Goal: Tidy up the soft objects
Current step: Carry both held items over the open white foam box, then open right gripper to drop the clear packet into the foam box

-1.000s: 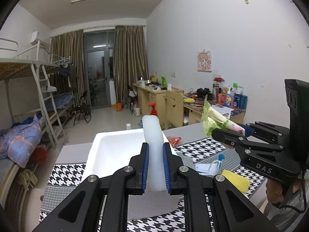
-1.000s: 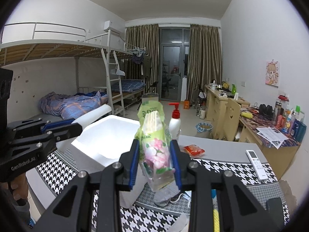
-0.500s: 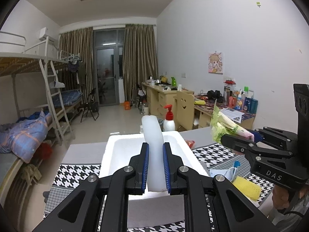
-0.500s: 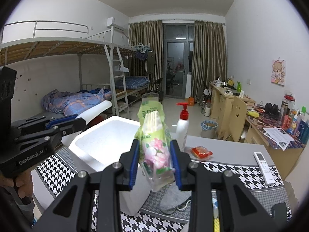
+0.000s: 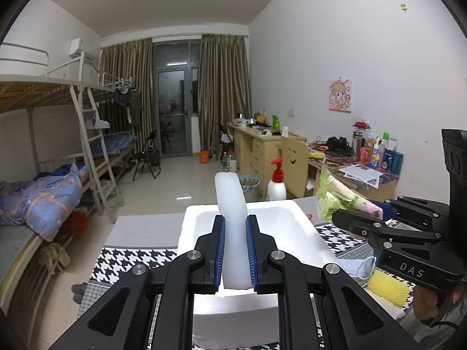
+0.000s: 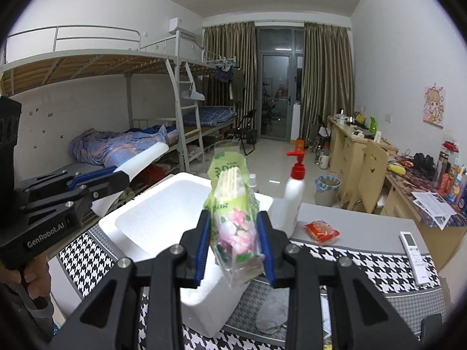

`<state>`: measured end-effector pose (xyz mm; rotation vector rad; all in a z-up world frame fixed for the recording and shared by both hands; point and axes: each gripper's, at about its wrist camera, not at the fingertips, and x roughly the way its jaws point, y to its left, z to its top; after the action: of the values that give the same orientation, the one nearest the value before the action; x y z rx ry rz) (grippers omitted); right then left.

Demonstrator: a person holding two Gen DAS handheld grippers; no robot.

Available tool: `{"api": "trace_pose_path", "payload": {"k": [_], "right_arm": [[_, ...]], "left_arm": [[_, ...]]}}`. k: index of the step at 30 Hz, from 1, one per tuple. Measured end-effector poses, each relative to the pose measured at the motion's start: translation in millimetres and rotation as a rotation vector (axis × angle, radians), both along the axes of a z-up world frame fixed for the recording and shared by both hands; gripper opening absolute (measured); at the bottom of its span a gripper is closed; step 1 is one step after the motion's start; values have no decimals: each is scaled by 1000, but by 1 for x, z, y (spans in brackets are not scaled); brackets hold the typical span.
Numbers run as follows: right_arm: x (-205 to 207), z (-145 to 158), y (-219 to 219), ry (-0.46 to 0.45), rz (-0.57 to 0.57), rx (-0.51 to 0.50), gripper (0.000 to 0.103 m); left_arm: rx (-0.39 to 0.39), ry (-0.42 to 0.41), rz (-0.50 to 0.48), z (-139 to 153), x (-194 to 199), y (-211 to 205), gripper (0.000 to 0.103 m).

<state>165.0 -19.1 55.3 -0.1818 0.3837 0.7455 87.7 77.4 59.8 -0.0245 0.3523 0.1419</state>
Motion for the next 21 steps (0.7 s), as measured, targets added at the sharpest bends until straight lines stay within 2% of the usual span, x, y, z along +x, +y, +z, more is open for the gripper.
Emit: {"api": "trace_pose_path", "payload": {"k": [21], "right_arm": [[19, -7, 42, 72, 67, -37, 36]], "left_arm": [[-17, 3, 14, -3, 2, 16, 16]]}}
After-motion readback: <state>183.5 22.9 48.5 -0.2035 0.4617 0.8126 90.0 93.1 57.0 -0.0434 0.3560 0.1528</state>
